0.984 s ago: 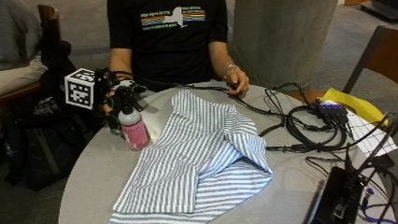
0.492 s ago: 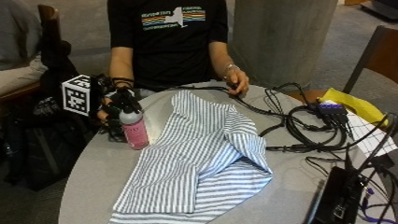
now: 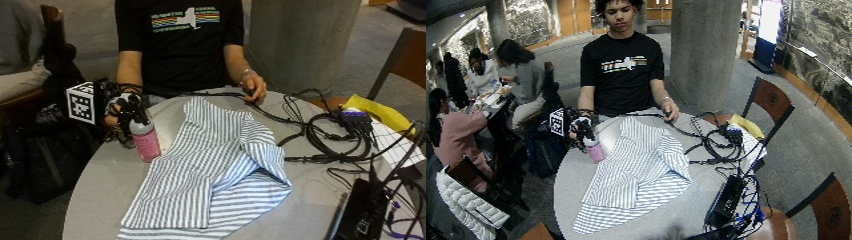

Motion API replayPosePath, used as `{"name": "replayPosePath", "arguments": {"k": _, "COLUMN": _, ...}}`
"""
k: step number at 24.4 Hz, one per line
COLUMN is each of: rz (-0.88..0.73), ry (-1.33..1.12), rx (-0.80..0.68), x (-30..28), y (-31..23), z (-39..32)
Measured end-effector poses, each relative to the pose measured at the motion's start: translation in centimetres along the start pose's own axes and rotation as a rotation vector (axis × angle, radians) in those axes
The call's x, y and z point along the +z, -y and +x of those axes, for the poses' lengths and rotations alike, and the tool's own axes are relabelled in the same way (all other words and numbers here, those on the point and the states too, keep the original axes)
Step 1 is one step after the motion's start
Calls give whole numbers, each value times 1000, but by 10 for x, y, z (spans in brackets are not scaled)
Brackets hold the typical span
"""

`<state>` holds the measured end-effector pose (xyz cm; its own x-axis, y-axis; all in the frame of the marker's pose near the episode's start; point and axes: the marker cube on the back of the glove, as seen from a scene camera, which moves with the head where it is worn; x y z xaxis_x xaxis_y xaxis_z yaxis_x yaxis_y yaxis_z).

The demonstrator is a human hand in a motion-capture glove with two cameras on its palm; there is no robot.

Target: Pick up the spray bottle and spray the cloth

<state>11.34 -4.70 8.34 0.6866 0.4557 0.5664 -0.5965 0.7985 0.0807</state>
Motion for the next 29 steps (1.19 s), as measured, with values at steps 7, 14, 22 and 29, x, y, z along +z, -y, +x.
{"name": "replayPosePath", "arguments": {"k": 7, "rz": -41, "ry": 9, "rx": 3, "x": 1, "y": -2, "z": 4}}
{"name": "replayPosePath", "arguments": {"k": 14, "rz": -113, "ry": -12, "rx": 15, "x": 3, "y": -5, "z": 4}}
{"name": "replayPosePath", "arguments": {"k": 22, "rz": -174, "ry": -88, "rx": 33, "x": 14, "y": 5, "z": 2}}
{"name": "replayPosePath", "arguments": {"k": 29, "rz": -242, "ry": -193, "rx": 41, "x": 32, "y": 26, "z": 7}}
